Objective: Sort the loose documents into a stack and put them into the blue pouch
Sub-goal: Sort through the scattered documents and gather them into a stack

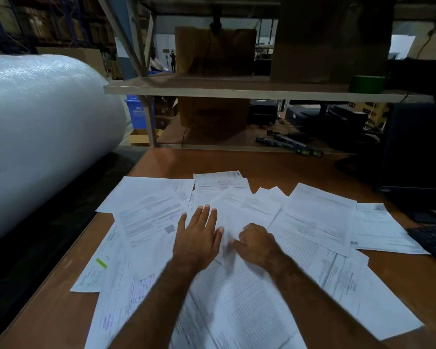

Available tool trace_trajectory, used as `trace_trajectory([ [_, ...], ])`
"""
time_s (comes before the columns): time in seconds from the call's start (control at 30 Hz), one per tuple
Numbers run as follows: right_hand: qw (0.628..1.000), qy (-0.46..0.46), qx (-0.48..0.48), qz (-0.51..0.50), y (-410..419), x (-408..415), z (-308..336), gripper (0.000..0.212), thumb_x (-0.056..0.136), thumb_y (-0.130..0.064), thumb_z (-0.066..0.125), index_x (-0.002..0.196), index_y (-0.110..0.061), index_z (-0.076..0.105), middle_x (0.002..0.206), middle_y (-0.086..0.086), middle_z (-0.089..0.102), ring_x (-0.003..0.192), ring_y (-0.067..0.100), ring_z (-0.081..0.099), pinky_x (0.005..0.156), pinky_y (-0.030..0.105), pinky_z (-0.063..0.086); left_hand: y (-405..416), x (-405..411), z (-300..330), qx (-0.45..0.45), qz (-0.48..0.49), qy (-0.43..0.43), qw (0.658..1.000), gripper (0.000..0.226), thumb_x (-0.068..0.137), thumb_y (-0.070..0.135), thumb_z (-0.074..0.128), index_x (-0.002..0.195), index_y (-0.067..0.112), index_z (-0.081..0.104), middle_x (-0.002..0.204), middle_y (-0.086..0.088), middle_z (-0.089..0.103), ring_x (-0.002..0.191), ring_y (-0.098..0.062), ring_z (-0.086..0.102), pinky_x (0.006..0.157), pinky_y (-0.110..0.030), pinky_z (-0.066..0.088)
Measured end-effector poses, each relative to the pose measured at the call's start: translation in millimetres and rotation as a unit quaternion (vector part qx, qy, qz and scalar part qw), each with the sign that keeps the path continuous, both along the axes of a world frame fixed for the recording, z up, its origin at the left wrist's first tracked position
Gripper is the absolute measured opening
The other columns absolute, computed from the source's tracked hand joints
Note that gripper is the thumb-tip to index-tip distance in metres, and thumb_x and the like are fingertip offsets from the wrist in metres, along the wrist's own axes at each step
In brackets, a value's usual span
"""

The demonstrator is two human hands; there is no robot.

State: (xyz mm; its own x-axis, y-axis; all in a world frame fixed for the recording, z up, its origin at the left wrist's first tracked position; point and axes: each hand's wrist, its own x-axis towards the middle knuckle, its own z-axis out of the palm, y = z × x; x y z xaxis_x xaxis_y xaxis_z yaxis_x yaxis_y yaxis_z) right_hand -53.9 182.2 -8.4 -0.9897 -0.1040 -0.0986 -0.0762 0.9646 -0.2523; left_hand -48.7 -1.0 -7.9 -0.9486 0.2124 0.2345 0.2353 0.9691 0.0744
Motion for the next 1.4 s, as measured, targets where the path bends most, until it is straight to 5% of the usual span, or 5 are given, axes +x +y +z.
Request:
trace_trajectory([
  [0.33,0.994,-0.073,0.039,-0.076,7.0,8.3,-9.7,0.098,0.080,-0.087,0.048,0.158,-0.035,0.019,0.168,0.016,0.018,0.153,0.040,0.021,0.121,0.053,0.023,-8.8,8.7,-14.3,0.043,-0.008,0.008,0.999,0.099,0.091,0.071,-0.014,0.156,0.021,0.041,0.163,-0.003,0.034,0.151,-0.028,0.034,0.119,-0.052,0.007],
  [0.57,0.988,-0.147,-0.039,-0.016,47.5,3.5,14.9,0.062,0.087,-0.007,0.066,0.137,-0.040,0.050,0.160,0.016,0.030,0.139,0.037,0.045,0.104,0.036,0.044,-17.8,16.4,-14.5,0.058,-0.006,0.005,0.998,0.113,0.081,0.073,-0.029,0.160,0.021,0.032,0.166,-0.002,0.027,0.155,-0.026,0.025,0.124,-0.054,0.009],
  [0.8,0.995,-0.080,-0.019,-0.049,32.2,6.2,7.4,0.089,0.082,-0.066,0.070,0.154,-0.043,0.023,0.154,0.013,0.037,0.141,0.037,0.037,0.111,0.050,0.040,-11.9,18.2,-21.7,0.051,-0.009,-0.015,0.999,0.085,0.101,0.065,0.002,0.145,0.016,0.056,0.151,-0.007,0.053,0.138,-0.031,0.053,0.113,-0.059,0.030],
  [1.1,0.957,-0.047,-0.279,-0.058,53.5,2.4,20.7,0.048,0.082,-0.017,0.084,0.124,-0.031,0.066,0.137,-0.008,0.056,0.118,0.014,0.053,0.078,0.012,0.039,-23.0,27.2,-23.5,0.049,-0.001,0.006,0.999,0.078,0.104,0.061,0.009,0.143,0.015,0.059,0.146,-0.008,0.058,0.132,-0.031,0.058,0.107,-0.059,0.039],
  [1.4,0.969,0.008,-0.245,0.010,71.1,9.2,40.2,0.065,0.093,-0.029,0.073,0.152,-0.034,0.045,0.158,-0.008,0.043,0.143,0.017,0.044,0.114,0.029,0.034,0.2,32.0,5.8,0.069,-0.020,0.033,0.997,0.104,0.085,0.076,-0.018,0.160,0.023,0.029,0.167,-0.002,0.025,0.154,-0.025,0.026,0.124,-0.052,0.013],
])
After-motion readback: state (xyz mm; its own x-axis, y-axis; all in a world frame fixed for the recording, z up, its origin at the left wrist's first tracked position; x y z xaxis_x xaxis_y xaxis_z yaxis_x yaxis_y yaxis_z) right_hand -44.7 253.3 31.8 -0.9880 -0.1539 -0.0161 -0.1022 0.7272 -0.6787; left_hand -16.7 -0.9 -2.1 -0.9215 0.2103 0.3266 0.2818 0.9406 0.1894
